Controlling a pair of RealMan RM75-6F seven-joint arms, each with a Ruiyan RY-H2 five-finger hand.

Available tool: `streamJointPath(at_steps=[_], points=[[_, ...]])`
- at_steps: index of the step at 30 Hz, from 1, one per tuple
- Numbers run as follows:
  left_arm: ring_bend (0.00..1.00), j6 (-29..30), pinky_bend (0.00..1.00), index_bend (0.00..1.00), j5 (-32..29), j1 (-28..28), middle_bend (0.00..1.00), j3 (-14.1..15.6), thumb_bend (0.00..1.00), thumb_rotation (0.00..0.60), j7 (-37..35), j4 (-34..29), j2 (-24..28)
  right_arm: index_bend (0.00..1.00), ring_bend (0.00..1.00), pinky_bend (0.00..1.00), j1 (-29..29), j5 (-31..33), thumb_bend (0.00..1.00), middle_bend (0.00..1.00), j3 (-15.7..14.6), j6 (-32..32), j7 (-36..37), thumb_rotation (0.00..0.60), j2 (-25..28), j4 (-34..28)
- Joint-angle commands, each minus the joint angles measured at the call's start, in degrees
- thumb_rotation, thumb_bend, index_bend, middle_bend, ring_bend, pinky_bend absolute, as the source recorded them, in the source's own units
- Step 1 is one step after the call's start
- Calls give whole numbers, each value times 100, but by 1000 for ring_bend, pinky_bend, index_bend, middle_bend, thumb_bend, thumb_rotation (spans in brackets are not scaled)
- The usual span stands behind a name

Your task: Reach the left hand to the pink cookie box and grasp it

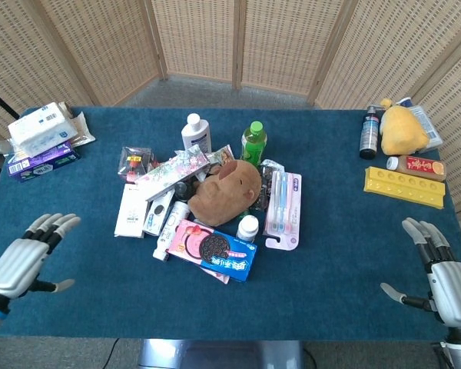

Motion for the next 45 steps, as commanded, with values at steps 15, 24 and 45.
streamJointPath(at_steps=[15, 24, 45], points=[[0, -2127, 0, 0, -2583, -2459, 0, -887, 0, 600, 3173, -190, -2004, 0, 0, 0, -25, 64, 0, 0, 48, 91, 381, 600, 154, 7], [0, -1751, 0, 0, -4015, -3257, 0, -677, 0, 600, 4401, -10, -2948, 0, 0, 0, -38, 94, 0, 0, 71, 134, 628, 600, 248, 1], [331, -1021, 400, 235, -5030, -4125, 167, -334, 0, 600, 5142, 529, -3901, 0, 0, 0, -73, 155, 0, 0, 146, 235, 824, 600, 311, 9]])
